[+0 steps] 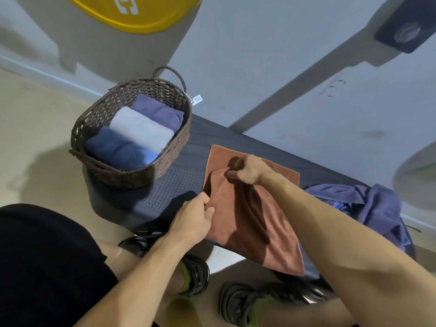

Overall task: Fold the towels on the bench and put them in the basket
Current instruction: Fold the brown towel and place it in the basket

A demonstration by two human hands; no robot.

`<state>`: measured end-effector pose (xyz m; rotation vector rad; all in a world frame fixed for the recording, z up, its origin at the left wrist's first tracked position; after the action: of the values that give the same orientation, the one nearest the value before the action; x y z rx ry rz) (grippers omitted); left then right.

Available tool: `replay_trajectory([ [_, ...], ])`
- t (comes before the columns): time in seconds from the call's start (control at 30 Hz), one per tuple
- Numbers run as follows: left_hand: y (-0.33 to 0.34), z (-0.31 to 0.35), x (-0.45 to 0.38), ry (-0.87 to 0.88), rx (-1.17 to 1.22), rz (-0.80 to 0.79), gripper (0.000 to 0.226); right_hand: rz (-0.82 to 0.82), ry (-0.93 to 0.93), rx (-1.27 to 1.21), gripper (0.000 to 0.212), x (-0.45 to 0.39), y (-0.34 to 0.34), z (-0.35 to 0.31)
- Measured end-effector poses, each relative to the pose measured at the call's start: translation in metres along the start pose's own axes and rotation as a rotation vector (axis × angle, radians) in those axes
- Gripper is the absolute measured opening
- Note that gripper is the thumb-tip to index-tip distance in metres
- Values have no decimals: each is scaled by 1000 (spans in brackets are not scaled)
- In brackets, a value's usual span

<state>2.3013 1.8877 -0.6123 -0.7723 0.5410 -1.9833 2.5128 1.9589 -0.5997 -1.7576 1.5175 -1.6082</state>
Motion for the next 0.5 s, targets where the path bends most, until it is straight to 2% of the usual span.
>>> replay_trajectory([
  [0.07,-14,7,-1,60,-43,40,10,5,-26,19,27,1,3,-2],
  [0.13,-28,7,-2,47,-42,35,15,36,-29,18,30,2,6,-2],
  [0.3,-30,-15,7,-82,81,-293,40,109,33,-79,23,2,11,2],
  [0.4,-24,-19,17,-40,-11,-314,35,114,66,-77,23,-1,10,-1],
  [0.47,-23,-17,22,19,-2,-278,17,141,110,-87,17,-6,7,0],
  [0.5,-22,-15,24,46,5,-283,16,174,143,-90,17,-7,5,1],
])
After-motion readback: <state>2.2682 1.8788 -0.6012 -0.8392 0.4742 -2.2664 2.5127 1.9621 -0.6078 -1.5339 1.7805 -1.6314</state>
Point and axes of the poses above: each hand's wrist, its own x-axis away from the middle knuckle, its own y-axis out of the palm, z = x × y, the point moved 3 cm from there along -x, towards the middle knuckle
